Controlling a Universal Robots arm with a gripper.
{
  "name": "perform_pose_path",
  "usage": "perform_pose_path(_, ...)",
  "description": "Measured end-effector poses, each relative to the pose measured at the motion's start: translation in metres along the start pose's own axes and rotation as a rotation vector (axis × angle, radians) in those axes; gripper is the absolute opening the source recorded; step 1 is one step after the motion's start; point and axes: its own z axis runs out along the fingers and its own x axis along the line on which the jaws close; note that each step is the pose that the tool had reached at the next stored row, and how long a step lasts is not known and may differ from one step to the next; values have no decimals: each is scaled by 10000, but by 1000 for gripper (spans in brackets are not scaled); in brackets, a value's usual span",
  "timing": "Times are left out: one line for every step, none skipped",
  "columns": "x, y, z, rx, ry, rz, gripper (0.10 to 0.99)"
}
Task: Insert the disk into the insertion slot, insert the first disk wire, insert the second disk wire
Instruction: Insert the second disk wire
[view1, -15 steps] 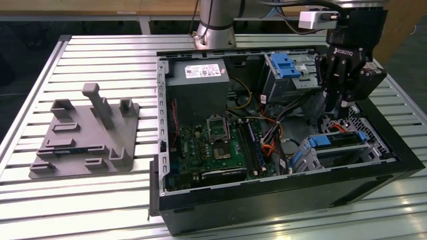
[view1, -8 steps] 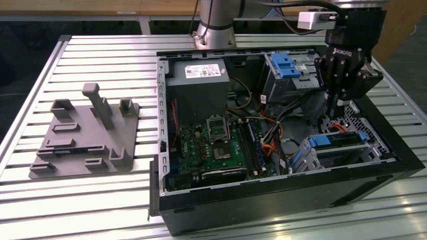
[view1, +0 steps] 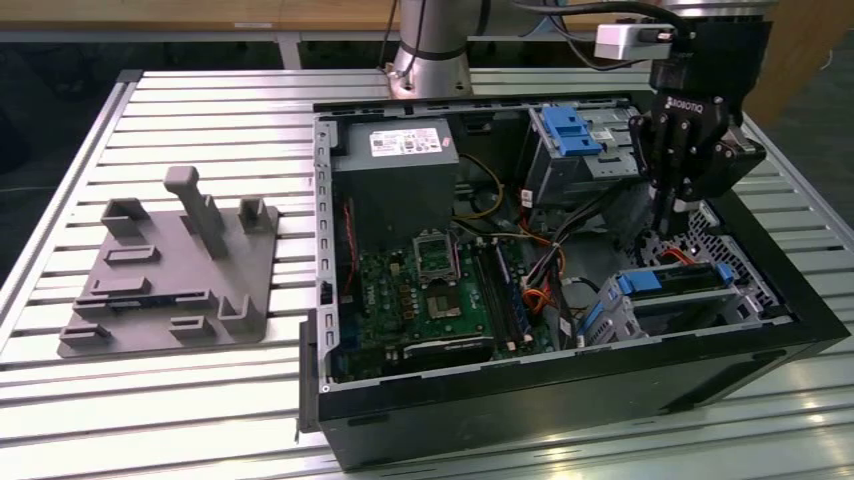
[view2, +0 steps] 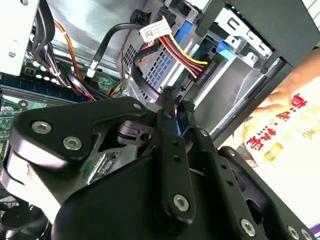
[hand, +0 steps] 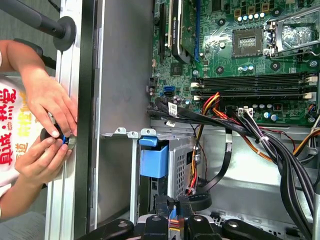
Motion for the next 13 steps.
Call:
perform_pose_path(-1,0,1,0,-1,0,227)
perform_pose_path(-1,0,2,0,0,0,227)
perform_pose_path(-1,0,3,0,-1,0,227)
perform_pose_path(-1,0,3,0,0,0,212)
perform_pose_path(-1,0,4,0,-2,0,212)
perform_pose_path(0,0,5,0,-2,0,149)
perform_pose_path(0,0,5,0,-2,0,145)
perform_pose_path(1,0,5,0,-1,1,145)
perform_pose_path(2,0,5,0,-1,0,145)
perform_pose_path(2,0,6,0,-1,1,145)
perform_pose_path(2,0,6,0,-2,0,145)
perform_pose_path(2,0,6,0,-1,0,145)
perform_pose_path(2,0,6,-1,-1,1,145)
